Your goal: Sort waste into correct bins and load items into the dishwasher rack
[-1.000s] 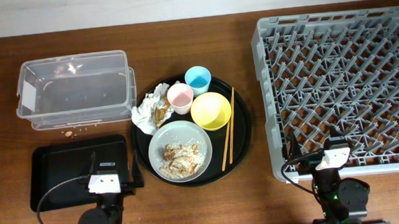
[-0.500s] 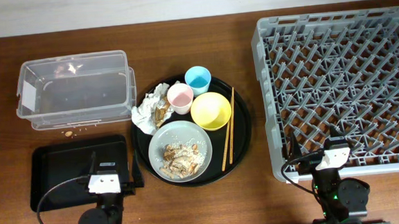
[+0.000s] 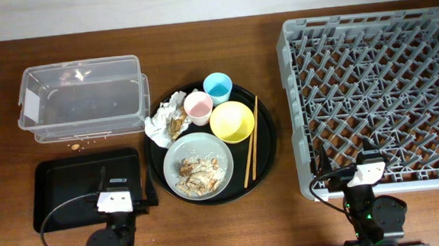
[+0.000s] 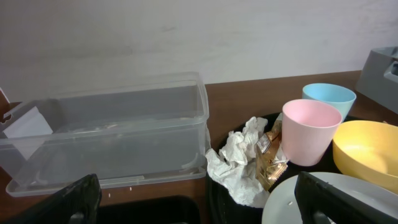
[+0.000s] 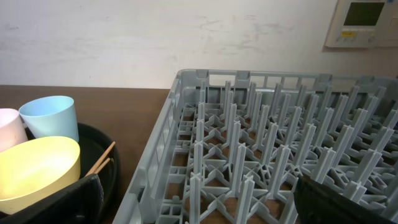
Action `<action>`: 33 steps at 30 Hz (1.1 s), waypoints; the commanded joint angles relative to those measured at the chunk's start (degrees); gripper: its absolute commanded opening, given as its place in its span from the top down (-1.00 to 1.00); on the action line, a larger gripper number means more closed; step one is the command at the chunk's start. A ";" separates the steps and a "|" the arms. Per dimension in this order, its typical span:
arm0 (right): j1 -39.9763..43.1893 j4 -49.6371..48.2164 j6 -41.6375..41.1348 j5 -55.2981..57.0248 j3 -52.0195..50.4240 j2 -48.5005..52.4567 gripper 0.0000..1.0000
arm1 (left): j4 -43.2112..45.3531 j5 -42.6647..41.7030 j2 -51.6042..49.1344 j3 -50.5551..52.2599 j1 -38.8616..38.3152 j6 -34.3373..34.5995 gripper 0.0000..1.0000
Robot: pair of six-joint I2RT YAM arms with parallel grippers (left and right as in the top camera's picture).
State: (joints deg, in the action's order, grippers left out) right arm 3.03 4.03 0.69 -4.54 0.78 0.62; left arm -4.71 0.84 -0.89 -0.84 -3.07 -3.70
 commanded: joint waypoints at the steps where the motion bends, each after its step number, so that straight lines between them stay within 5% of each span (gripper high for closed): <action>1: 0.37 0.09 0.39 0.28 -0.46 -0.42 -0.97 | -0.09 0.00 0.52 0.33 -0.09 -1.11 -0.98; 24: 0.37 0.09 0.39 0.26 -0.46 -0.42 -0.97 | -0.09 -0.26 0.52 0.33 -0.11 -1.07 -0.98; 30: 0.37 0.09 0.39 0.28 -0.46 -0.42 -0.97 | 1.99 -23.82 0.52 0.26 -0.20 11.43 -0.98; 33: 0.37 0.09 0.39 0.28 -0.46 -0.42 -0.97 | 4.20 -38.84 0.52 0.26 -0.20 12.07 -0.98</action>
State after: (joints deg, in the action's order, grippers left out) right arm 3.03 4.03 0.71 -4.54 0.78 0.62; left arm -2.35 -18.22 -0.89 -0.84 -3.05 4.14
